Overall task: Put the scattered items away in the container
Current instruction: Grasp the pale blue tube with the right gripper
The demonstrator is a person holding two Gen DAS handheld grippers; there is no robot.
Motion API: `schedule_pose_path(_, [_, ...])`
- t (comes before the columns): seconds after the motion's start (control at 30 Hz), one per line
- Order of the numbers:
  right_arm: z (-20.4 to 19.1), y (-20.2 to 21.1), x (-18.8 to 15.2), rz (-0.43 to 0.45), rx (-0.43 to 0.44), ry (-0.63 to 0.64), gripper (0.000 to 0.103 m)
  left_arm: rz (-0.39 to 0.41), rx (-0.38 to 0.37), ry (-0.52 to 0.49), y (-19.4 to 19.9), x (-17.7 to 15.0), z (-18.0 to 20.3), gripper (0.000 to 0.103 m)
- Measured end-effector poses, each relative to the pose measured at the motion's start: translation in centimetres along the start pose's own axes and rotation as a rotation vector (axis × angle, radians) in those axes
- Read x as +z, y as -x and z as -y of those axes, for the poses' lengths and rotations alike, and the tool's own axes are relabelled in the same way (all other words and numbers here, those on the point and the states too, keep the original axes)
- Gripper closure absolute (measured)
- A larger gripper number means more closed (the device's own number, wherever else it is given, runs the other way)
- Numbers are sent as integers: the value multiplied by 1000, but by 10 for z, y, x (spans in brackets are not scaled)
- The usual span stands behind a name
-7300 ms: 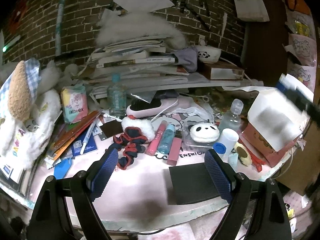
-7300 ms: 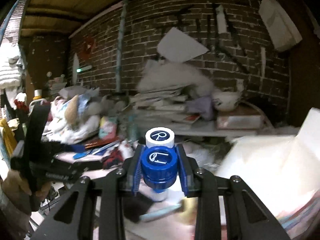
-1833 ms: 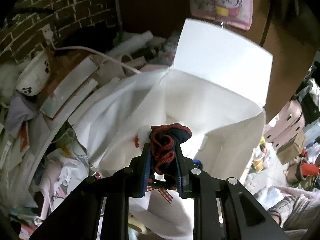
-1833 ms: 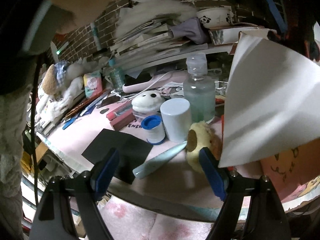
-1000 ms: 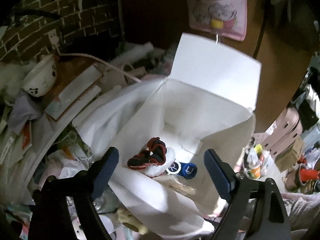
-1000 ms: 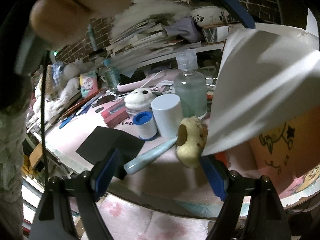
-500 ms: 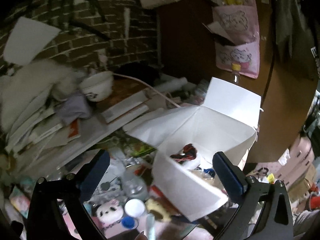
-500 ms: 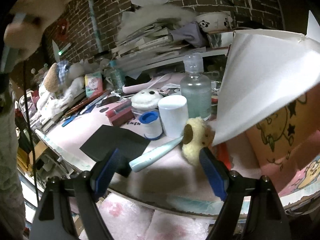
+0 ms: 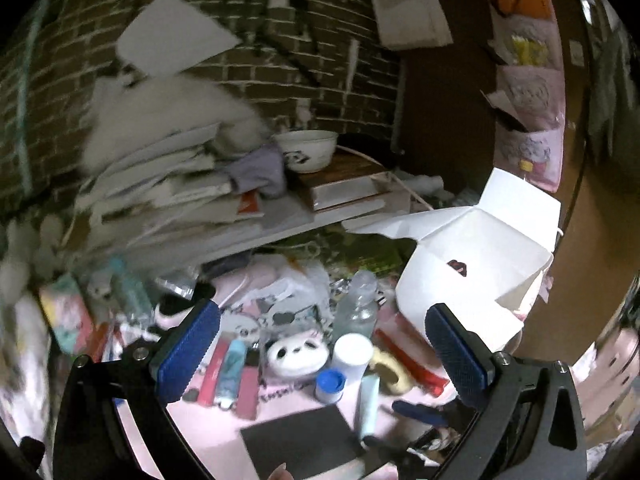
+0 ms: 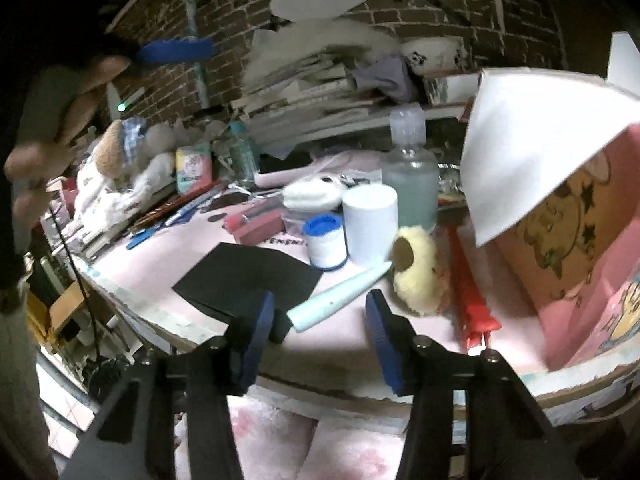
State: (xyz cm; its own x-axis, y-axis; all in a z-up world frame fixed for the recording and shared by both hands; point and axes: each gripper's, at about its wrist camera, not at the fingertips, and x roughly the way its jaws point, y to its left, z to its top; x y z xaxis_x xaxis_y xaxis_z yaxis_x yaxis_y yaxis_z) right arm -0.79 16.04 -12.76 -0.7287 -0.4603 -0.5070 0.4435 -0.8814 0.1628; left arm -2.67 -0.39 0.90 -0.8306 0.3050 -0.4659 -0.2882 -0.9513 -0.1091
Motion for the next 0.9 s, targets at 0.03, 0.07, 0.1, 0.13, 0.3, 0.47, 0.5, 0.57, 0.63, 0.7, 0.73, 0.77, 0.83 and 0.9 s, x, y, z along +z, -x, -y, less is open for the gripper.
schedule_pose_path(0.03, [1,-2,0,-1,-10,-17,60,3,-3,17,2,-3,-5,0])
schedule_pose_path(0.07, [2,-4,0,2,-18,-33,60,8,-4,34,5,-7,-10,0])
schedule_pose_path(0.1, [2,-6,0,9,-32,-45,60,15,-2,43,7,-9,-13,0])
schedule_pose_path(0.13, [0,-7,1,16,-46,-49,60,20,1,48,9,-12,-16,0])
schedule_pose_path(0.3, [-8,-19,1,9,-83,-57,68,26,20,48,14,-18,-23,0])
schedule_pose_path(0.47, [-6,-16,-2,15,-130,-63,78,22,26,39,12,-20,-23,0])
schedule_pose_path(0.5, [-4,-13,-2,17,-138,-67,79,19,25,34,12,-21,-22,0])
schedule_pose_path(0.57, [3,-8,-4,19,-150,-72,81,16,25,26,10,-22,-20,0])
schedule_pose_path(0.63, [8,-6,-4,15,-145,-81,81,12,23,22,7,-23,-18,0])
schedule_pose_path(0.7, [8,-7,-4,19,-144,-79,81,8,18,23,5,-24,-17,0])
schedule_pose_path(0.73, [7,-8,-4,21,-147,-75,81,7,17,24,5,-24,-16,0])
schedule_pose_path(0.77, [5,-10,-3,23,-153,-71,81,6,18,23,4,-24,-16,0])
schedule_pose_path(0.83, [3,-15,-2,33,-169,-68,81,3,25,18,4,-24,-15,0])
schedule_pose_path(0.9, [0,-18,-3,49,-195,-56,81,3,34,14,5,-24,-16,0])
